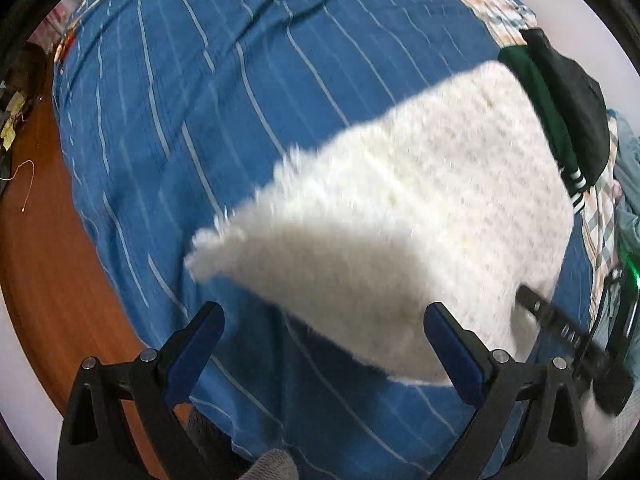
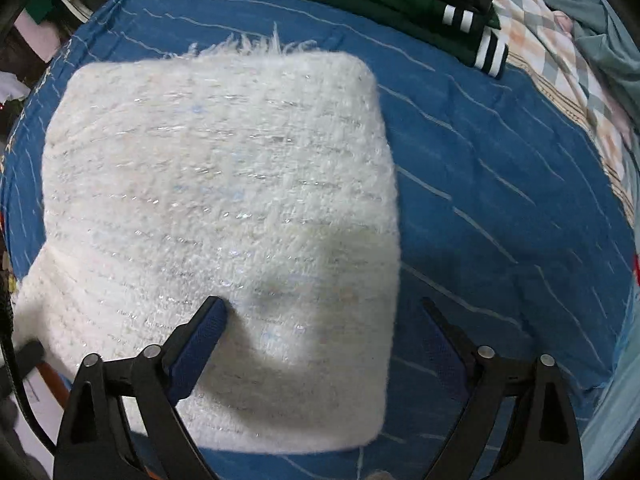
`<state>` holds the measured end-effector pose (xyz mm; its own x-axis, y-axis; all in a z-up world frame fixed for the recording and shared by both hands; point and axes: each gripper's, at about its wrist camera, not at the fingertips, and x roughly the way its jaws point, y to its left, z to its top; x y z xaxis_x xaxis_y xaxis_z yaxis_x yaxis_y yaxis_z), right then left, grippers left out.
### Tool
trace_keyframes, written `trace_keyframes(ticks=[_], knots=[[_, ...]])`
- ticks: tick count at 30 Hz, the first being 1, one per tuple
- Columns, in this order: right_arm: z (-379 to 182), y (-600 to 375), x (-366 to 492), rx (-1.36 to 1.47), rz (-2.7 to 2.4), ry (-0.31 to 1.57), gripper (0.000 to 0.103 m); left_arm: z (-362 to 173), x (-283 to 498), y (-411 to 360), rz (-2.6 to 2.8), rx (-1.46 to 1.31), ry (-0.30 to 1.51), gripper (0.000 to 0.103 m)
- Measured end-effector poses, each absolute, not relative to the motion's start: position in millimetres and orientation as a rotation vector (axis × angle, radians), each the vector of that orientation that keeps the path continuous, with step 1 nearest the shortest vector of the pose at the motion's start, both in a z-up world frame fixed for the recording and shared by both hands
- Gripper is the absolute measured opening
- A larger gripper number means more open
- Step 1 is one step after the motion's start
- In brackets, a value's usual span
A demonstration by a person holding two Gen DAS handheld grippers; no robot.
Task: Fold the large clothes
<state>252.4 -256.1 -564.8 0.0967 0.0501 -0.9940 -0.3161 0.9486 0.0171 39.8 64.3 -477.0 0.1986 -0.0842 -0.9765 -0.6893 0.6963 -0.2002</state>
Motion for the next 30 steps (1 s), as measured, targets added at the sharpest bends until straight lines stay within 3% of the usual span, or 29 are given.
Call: trace_keyframes(ticks=[6,12,18,19,20,21,23,25,30], knots=[[-569,-259,257,-0.229,0.283,1.463,0.101,-479,27,63,0.477,-0.756,1.324,0.103],[-569,-255,257,-0.23,0.283,1.465,0.101,-499,8,82,0.456,-1.033,1.235,0.102],[-578,-266,269,-0.126,0.285,1.517,0.102,-539,46,98,0.424,-1.209,1.124,0.1],[-582,-271,271,-0.083,0.288,1.536,0.102,-539,52,99,0.433,-1.21,1.107,0.094],[-585,-275,273,-0.055,0.293,1.552,0.102,-538,57,102,0.459,-1.207,1.09,0.075],[-587,-278,275,-0.031,0.302,1.568,0.102,-537,60,105,0.473,-1.203,1.083,0.066],[-589,-282,278,0.001,0.313,1.588,0.102,-529,61,108,0.495,-1.192,1.054,0.024],[-588,-283,280,0.012,0.327,1.592,0.102,-514,53,104,0.489,-1.168,1.031,0.017],[-579,-292,282,0.064,0.373,1.584,0.102,-474,10,88,0.455,-1.104,0.986,0.014]])
